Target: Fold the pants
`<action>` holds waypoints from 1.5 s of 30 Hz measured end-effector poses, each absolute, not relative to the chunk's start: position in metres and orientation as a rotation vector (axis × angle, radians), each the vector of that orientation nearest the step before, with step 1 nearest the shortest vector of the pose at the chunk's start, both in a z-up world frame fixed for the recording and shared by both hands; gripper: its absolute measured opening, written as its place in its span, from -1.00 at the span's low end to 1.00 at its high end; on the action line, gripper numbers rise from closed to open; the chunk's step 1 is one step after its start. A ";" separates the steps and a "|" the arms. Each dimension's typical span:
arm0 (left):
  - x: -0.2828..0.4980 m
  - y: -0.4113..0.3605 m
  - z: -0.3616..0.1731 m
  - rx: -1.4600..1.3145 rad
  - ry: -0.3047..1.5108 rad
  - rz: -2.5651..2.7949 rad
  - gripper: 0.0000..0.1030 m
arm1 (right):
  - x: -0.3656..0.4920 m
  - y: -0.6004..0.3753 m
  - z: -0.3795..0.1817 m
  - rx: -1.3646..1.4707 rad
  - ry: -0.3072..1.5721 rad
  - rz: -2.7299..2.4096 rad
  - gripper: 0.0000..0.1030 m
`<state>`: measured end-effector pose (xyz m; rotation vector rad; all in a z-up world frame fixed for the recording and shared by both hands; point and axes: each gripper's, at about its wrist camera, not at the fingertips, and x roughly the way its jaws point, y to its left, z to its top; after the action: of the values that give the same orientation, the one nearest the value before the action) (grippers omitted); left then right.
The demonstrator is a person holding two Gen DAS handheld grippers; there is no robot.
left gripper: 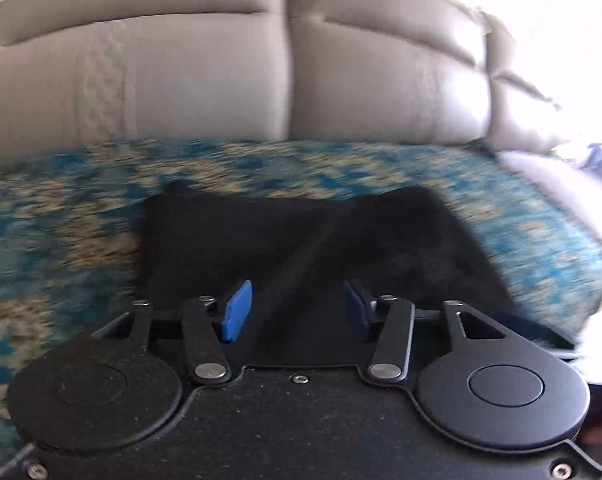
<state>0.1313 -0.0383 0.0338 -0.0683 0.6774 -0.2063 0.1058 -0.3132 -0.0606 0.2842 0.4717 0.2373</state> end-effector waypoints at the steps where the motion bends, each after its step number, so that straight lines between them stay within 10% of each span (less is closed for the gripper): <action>1: 0.133 -0.037 0.028 -0.050 0.682 -0.176 -0.17 | 0.107 -0.309 -0.061 0.274 0.471 0.237 0.97; 8: 0.133 -0.032 -0.001 -0.017 0.708 -0.109 -0.18 | 0.131 -0.298 -0.061 0.233 0.485 0.179 0.76; 15: 0.133 -0.035 -0.003 -0.012 0.708 -0.102 -0.18 | 0.152 -0.294 -0.057 0.204 0.465 0.087 -0.10; 21: 0.130 -0.046 0.003 0.016 0.685 -0.115 -0.18 | 0.139 -0.305 -0.053 0.239 0.439 0.028 -0.40; 29: 0.133 -0.065 0.001 0.072 0.678 -0.127 -0.12 | 0.119 -0.328 -0.053 0.201 0.422 -0.106 -0.35; 37: 0.136 -0.070 -0.002 0.092 0.684 -0.128 -0.09 | 0.106 -0.329 -0.051 0.118 0.362 -0.170 0.49; 41: 0.151 -0.051 0.011 0.049 0.683 -0.137 -0.71 | 0.088 -0.322 -0.041 0.060 0.237 -0.149 0.57; 45: 0.174 -0.032 0.024 0.044 0.683 -0.170 -0.77 | 0.075 -0.293 -0.043 0.018 0.225 0.027 0.50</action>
<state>0.1740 -0.0315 0.0236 0.0442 0.6825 -0.1695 0.0746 -0.2929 -0.0433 0.0175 0.2249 0.0269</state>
